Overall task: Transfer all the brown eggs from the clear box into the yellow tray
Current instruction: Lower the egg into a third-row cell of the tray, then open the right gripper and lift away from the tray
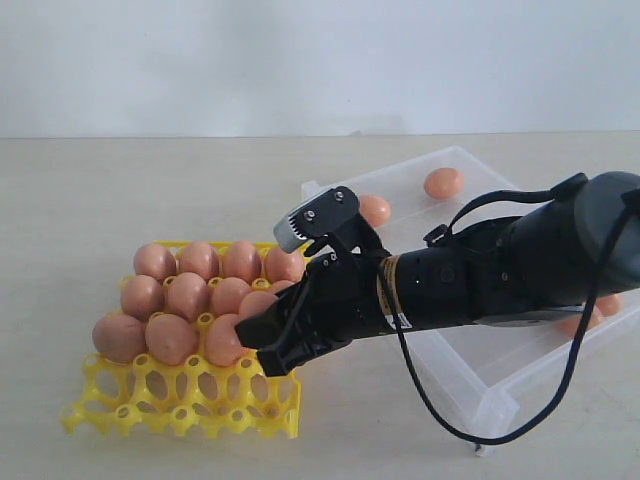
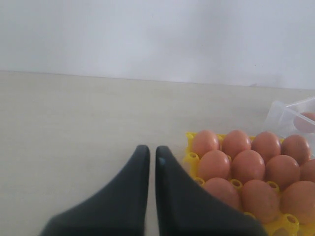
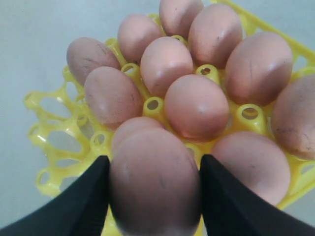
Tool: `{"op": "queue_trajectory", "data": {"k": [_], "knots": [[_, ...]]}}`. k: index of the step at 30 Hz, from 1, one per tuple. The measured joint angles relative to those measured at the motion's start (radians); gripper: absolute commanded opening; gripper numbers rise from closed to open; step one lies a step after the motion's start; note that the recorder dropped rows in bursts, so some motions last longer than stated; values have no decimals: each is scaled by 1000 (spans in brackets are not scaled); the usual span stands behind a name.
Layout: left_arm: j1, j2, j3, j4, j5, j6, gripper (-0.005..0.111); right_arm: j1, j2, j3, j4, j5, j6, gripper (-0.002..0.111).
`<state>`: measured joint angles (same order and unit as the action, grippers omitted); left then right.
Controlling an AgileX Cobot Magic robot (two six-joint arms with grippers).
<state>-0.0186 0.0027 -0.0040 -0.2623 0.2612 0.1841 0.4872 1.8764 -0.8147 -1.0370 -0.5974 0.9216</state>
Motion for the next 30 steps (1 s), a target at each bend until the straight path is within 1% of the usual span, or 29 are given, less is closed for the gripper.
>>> {"op": "queue_trajectory", "data": {"k": [6, 19, 20, 22, 23, 30], "knots": [[0, 0, 0, 0, 0, 0, 4, 0, 0, 0, 0, -37, -13, 45], [0, 0, 0, 0, 0, 0, 4, 0, 0, 0, -14, -43, -51, 45], [0, 0, 0, 0, 0, 0, 4, 0, 0, 0, -14, -38, -51, 47], [0, 0, 0, 0, 0, 0, 4, 0, 0, 0, -14, -38, -51, 63], [0, 0, 0, 0, 0, 0, 4, 0, 0, 0, -14, -38, -51, 66], [0, 0, 0, 0, 0, 0, 4, 0, 0, 0, -5, -38, -51, 66]]}}
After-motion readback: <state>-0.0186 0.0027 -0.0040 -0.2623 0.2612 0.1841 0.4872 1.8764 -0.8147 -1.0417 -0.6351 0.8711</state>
